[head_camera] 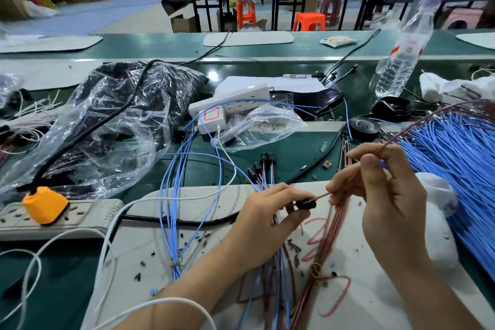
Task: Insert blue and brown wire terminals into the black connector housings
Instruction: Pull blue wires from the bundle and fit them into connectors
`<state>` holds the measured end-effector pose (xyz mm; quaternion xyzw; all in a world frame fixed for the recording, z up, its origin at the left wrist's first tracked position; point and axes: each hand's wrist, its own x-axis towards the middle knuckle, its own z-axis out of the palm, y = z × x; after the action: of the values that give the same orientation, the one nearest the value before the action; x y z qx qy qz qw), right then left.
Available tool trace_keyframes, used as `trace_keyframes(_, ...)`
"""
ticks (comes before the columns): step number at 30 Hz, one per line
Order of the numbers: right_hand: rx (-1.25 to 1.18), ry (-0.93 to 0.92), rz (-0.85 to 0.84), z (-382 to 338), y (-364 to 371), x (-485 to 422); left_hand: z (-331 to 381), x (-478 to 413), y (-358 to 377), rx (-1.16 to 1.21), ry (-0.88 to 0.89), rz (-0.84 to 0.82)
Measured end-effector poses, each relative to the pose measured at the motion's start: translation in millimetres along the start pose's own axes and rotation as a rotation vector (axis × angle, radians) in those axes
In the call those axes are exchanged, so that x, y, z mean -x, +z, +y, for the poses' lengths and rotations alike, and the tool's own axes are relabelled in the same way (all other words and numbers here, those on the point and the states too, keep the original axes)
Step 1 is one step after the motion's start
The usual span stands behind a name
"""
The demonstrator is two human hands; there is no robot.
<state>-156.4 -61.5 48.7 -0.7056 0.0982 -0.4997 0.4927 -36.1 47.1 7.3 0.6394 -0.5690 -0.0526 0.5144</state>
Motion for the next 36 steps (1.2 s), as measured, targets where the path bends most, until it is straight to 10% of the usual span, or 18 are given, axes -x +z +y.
trace_keyframes(36,-0.231,0.361,-0.089,8,9,-1,0,-3,-7,0.023,-0.069,0.039)
